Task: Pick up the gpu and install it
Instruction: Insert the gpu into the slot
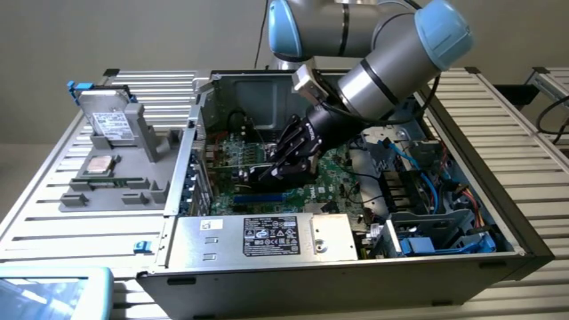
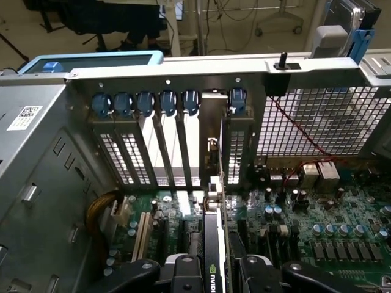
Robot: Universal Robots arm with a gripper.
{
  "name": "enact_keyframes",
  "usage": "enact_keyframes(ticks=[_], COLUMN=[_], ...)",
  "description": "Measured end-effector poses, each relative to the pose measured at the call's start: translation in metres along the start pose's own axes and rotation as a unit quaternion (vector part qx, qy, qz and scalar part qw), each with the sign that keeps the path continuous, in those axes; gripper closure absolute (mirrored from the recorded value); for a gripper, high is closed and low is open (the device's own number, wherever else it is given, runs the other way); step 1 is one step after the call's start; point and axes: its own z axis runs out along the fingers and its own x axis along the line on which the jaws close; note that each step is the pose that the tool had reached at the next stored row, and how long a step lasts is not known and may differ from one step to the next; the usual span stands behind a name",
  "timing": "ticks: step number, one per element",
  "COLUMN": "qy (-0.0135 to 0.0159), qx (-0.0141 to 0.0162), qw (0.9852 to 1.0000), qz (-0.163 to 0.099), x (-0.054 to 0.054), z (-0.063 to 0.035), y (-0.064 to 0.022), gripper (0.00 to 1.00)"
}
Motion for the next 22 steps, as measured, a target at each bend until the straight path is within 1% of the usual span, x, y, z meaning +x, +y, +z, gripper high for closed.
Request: enact_keyframes(ticks=[2,4,5,6,13,22], qy=[0.0001,-0.0001,-0.0003,-0.0004,-0.0006,-0.0008], qx=[-0.0028,-0.0064,-0.0077,-0.0084,-0.0085,-0.0087], qw=[1.0000,1.0000,1.0000,1.0000,1.0000,1.0000], qz=[0.000,-0.001,-0.001,-0.001,-0.001,-0.001], x=[-0.0001,-0.0002,-0.0003,-0.0003,-0.0006,-0.0017], z=[0.0004,0.0007,0.0010,0.0012,0.0013,0.0043], y=[-0.0005,-0.0006,-0.0009,-0.0010,-0.0012,-0.0040], gripper=[0.72,0.72,0.72,0.72,0.72,0.72])
